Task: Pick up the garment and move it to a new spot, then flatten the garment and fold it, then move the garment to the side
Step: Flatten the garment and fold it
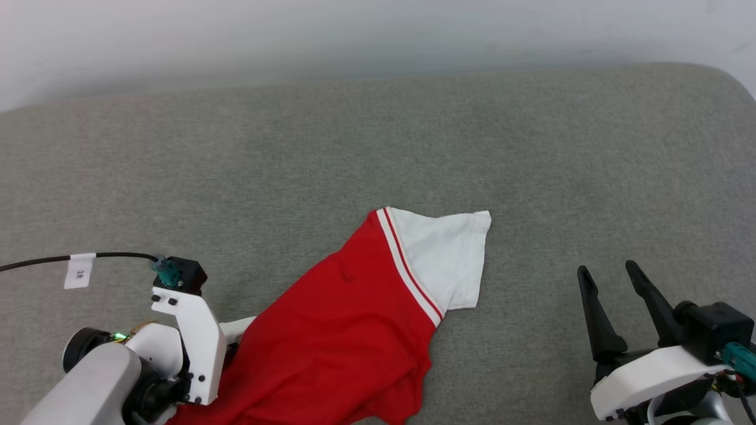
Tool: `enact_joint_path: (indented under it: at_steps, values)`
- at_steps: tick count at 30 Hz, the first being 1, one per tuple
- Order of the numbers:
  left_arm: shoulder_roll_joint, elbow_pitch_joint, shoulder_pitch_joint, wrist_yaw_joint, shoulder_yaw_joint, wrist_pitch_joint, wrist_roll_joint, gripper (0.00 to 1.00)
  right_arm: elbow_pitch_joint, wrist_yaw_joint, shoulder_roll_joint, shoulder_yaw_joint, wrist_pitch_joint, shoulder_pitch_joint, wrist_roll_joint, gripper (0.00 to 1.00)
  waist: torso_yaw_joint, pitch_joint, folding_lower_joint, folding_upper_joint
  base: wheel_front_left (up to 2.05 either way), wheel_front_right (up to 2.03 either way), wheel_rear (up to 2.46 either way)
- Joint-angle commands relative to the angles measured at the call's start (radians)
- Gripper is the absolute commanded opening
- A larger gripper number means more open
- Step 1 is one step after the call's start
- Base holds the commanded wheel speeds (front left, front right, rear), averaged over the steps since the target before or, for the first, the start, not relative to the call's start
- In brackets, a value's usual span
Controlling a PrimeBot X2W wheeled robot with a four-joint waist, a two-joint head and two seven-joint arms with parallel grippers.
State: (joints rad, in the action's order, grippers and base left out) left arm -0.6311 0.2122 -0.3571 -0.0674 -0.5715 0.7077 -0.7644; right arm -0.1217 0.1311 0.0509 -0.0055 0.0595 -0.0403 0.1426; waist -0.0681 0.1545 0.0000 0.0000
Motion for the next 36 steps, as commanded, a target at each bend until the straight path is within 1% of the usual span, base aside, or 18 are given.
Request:
enact_joint_path:
  at_steps: [1, 2, 3, 4, 5, 6, 7, 14, 16, 19, 23, 27, 30, 32, 33, 34, 35, 36]
  values:
    - [-0.003, 0.014, -0.009, 0.013, -0.009, 0.028, -0.015, 1.00, 0.012, -0.001, -0.001, 0.001, -0.011, 0.017, 0.008, 1.00, -0.032, 0.036, 0.0000, 0.0000, 0.00, 0.00, 0.00]
    - [0.007, 0.025, -0.001, 0.012, -0.009, 0.042, -0.034, 1.00, 0.017, -0.001, -0.001, 0.003, -0.015, 0.022, 0.009, 1.00, -0.037, 0.041, 0.0000, 0.0000, 0.00, 0.00, 0.00]
    - [0.016, 0.036, 0.009, 0.010, -0.014, 0.059, -0.044, 0.84, 0.023, -0.001, -0.001, 0.004, -0.018, 0.024, 0.011, 1.00, -0.040, 0.043, 0.0000, 0.0000, 0.00, 0.00, 0.00]
    - [0.018, 0.045, 0.016, 0.011, -0.021, 0.076, -0.054, 0.51, 0.028, -0.001, -0.001, 0.006, -0.021, 0.026, 0.013, 1.00, -0.044, 0.045, 0.0000, 0.0000, 0.00, 0.00, 0.00]
    - [0.025, 0.052, 0.022, 0.012, -0.022, 0.080, -0.062, 0.42, 0.036, -0.001, -0.001, 0.006, -0.024, 0.028, 0.014, 1.00, -0.047, 0.046, 0.0000, 0.0000, 0.00, 0.00, 0.00]
    - [0.030, 0.057, 0.023, 0.013, -0.024, 0.076, -0.061, 0.02, 0.041, -0.001, -0.001, 0.005, -0.024, 0.032, 0.015, 1.00, -0.048, 0.046, 0.0000, 0.0000, 0.00, 0.00, 0.00]
    - [0.036, 0.062, 0.021, 0.015, -0.027, 0.070, -0.059, 0.00, 0.044, -0.001, -0.001, 0.005, -0.026, 0.036, 0.016, 1.00, -0.048, 0.045, 0.0000, 0.0000, 0.00, 0.00, 0.00]
    - [0.041, 0.051, -0.052, 0.002, 0.017, -0.095, 0.008, 0.00, 0.058, -0.001, -0.001, -0.004, -0.020, 0.034, 0.010, 1.00, -0.030, 0.016, 0.0000, 0.0000, 0.00, 0.00, 0.00]
    - [0.039, 0.039, -0.063, -0.018, 0.042, -0.158, 0.027, 0.00, 0.058, -0.001, -0.001, -0.005, -0.016, 0.028, 0.008, 1.00, -0.022, 0.004, 0.0000, 0.0000, 0.00, 0.00, 0.00]
    - [0.052, 0.011, -0.060, -0.069, 0.100, -0.261, 0.033, 0.00, 0.053, -0.001, -0.001, -0.007, -0.010, 0.018, 0.008, 1.00, -0.010, -0.009, 0.0000, 0.0000, 0.00, 0.00, 0.00]
    - [0.064, -0.007, 0.011, -0.158, 0.202, -0.357, -0.013, 0.00, 0.044, -0.001, -0.001, -0.009, -0.002, 0.009, 0.010, 1.00, 0.003, -0.015, 0.0000, 0.0000, 0.00, 0.00, 0.00]
    - [0.091, 0.010, 0.113, -0.225, 0.300, -0.426, -0.085, 0.00, 0.039, -0.001, -0.001, -0.009, 0.004, 0.005, 0.012, 1.00, 0.010, -0.014, 0.0000, 0.0000, 0.00, 0.00, 0.00]
    - [0.117, 0.045, 0.196, -0.240, 0.345, -0.457, -0.135, 0.00, 0.039, -0.001, -0.001, -0.008, 0.006, 0.008, 0.014, 1.00, 0.011, -0.012, 0.0000, 0.0000, 0.00, 0.00, 0.00]
    - [0.129, 0.068, 0.231, -0.231, 0.347, -0.468, -0.149, 0.00, 0.040, -0.001, -0.001, -0.008, 0.007, 0.010, 0.015, 1.00, 0.011, -0.011, 0.0000, 0.0000, 0.00, 0.00, 0.00]
    - [0.137, 0.075, 0.240, -0.226, 0.347, -0.473, -0.157, 0.24, 0.040, -0.001, -0.001, -0.008, 0.006, 0.011, 0.013, 1.00, 0.012, -0.011, 0.0000, 0.0000, 0.00, 0.00, 0.00]
    - [0.141, 0.083, 0.248, -0.222, 0.343, -0.476, -0.155, 0.85, 0.041, -0.001, -0.001, -0.010, 0.007, 0.013, 0.012, 1.00, 0.012, -0.013, 0.0000, 0.0000, 0.00, 0.00, 0.00]
    - [0.142, 0.087, 0.256, -0.221, 0.341, -0.488, -0.148, 1.00, 0.042, -0.001, -0.001, -0.012, 0.008, 0.015, 0.009, 1.00, 0.013, -0.016, 0.0000, 0.0000, 0.00, 0.00, 0.00]
    - [0.147, 0.087, 0.260, -0.217, 0.341, -0.501, -0.144, 1.00, 0.041, -0.001, -0.001, -0.014, 0.005, 0.015, 0.006, 1.00, 0.014, -0.020, 0.0000, 0.0000, 0.00, 0.00, 0.00]
